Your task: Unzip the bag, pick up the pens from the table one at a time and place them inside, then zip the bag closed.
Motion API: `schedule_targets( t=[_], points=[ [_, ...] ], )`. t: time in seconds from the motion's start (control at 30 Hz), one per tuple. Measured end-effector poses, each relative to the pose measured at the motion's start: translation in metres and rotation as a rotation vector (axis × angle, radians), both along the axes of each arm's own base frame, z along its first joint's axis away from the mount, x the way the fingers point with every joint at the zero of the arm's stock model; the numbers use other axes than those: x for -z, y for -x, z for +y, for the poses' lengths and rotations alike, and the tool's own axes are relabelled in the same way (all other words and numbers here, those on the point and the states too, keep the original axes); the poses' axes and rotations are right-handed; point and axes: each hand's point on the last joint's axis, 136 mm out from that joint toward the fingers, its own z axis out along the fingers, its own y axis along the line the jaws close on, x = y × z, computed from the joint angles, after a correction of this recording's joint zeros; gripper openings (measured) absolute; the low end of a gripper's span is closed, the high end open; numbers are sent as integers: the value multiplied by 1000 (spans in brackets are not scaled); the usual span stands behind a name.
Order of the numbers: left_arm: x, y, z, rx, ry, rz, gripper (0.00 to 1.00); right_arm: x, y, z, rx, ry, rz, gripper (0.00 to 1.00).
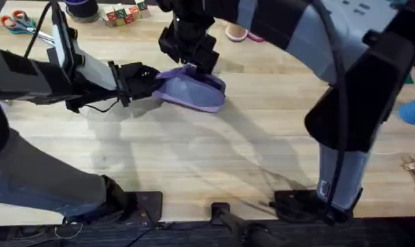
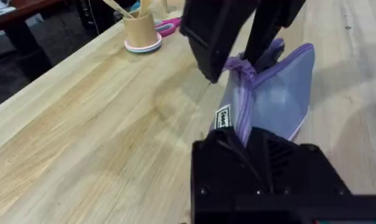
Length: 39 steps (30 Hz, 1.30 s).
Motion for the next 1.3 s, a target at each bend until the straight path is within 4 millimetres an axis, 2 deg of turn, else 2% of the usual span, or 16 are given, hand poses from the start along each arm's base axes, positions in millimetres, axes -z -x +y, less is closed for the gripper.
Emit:
schedule_targets(
  t=[0.1,0.17,0.23,0.27,0.8,1.3],
  points=[
    [0,0,0,-1,-1,1,42,7,1,0,-1,10,17,397],
    [1,0,0,-2,-2,3,42,12,1,0,0,14,25,215],
    [1,0,0,-2,-2,5,42,13,1,1,0,9,29,77],
    [1,0,0,-2,-2,5,42,13,1,1,-1,8,31,47],
    [1,0,0,-2,-2,5,42,13,-2,-3,4,-5,45,31],
    [-4,2,-1,10,25,-2,42,-15,1,-8,-48,-58,40,31]
  ],
)
